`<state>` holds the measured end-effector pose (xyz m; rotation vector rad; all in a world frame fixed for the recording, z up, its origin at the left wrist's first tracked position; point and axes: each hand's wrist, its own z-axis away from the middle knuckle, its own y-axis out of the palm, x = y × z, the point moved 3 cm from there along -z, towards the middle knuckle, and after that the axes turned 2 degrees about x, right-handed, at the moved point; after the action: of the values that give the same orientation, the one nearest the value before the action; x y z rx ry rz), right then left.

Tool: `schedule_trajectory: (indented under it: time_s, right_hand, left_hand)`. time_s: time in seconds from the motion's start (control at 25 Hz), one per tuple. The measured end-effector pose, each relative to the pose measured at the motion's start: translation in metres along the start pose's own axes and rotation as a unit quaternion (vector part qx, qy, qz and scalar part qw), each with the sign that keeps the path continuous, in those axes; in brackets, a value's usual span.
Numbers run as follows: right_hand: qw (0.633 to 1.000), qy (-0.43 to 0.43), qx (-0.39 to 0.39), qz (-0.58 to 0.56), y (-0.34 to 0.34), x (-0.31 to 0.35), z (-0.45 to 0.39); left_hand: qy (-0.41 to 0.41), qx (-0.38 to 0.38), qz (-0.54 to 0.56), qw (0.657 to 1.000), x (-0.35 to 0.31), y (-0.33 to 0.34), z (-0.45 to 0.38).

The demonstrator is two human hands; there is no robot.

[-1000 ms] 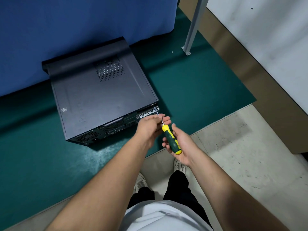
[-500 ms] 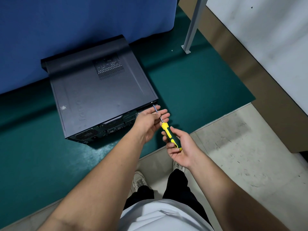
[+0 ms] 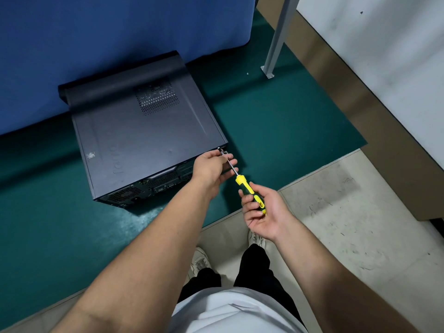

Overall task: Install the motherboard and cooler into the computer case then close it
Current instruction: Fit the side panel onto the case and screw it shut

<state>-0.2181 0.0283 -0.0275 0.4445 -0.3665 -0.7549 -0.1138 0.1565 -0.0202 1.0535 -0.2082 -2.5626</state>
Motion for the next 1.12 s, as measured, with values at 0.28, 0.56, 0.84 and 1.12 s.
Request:
schedule_trajectory:
  time_s: [0.28,0.56,0.84,1.12]
  right_hand:
    - [0.507,-0.449,-0.261,0.688,0.015,0.011,0.013]
    - [0.949,-0.166,-0.087,0.253,0.011,0.016,-0.007]
    - [0.706,-0.332,-0.196,0.594,0.019,0.017,-0.001]
    - [0.93,-0.163,-0.048,0.325,0.031,0.015,-0.008]
  left_hand:
    - [0.316,-0.093,-0.54,0.775,-0.048,-0.014,0.004]
    - [0.314,0.003,-0.802,0.508,-0.038,-0.055,-0.033]
    - [0.356,-0.027,-0.789,0.5,-0.033,-0.058,-0.038]
    - [0.372,-0.046,-0.784,0.495,-0.029,-0.058,-0.038]
